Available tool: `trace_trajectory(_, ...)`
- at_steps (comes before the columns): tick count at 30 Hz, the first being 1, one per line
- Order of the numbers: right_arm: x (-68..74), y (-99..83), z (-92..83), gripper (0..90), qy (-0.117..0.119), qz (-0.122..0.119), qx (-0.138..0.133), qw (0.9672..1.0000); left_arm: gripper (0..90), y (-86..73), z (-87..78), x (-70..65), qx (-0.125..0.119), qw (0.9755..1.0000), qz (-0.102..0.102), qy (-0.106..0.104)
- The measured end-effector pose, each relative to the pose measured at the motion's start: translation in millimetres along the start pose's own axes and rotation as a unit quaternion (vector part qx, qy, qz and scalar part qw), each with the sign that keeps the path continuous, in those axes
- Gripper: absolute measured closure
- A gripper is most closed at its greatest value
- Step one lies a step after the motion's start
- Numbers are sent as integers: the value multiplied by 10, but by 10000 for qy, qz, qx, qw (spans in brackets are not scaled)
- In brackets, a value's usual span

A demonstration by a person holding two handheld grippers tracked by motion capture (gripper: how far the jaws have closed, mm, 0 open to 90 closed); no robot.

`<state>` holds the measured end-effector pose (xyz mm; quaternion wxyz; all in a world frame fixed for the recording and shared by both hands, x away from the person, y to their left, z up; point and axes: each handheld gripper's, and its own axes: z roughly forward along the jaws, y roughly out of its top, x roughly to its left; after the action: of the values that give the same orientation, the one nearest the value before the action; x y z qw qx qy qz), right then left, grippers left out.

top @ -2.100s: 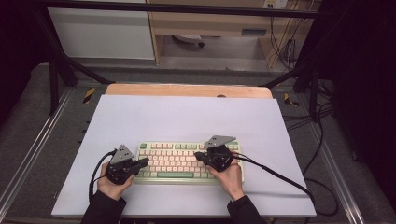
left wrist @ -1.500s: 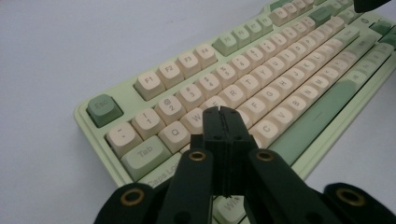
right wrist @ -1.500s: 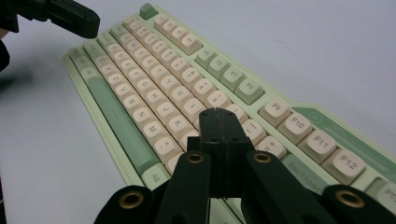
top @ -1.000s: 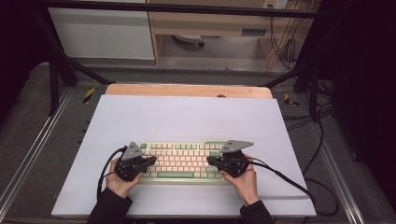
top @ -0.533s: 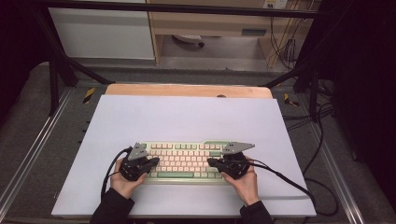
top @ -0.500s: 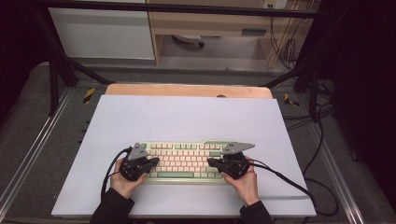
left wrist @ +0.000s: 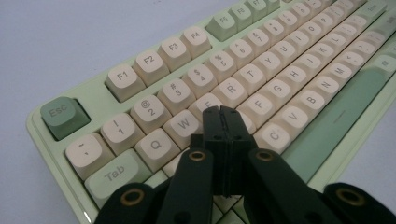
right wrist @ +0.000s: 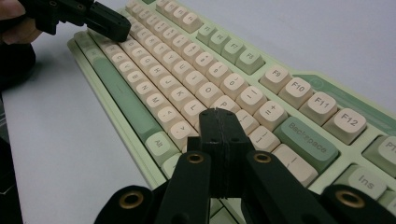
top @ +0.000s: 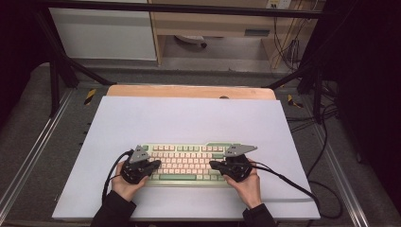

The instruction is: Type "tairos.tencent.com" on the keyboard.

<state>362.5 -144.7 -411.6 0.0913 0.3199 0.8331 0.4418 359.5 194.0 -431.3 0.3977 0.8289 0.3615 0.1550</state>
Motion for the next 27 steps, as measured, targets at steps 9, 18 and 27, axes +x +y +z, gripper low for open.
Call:
trace_trajectory(9,5,13,-13,900,40,31,-65,10000,900,3,-135,5,-149,9999,-6,-32)
trace_trajectory(18,31,27,19,900,72,46,-57,9999,900,-43,-236,61,-222,9997,-101,-39)
trace_trajectory(27,103,43,116,900,142,24,22,9999,900,-56,-254,71,-231,9997,-111,-52)
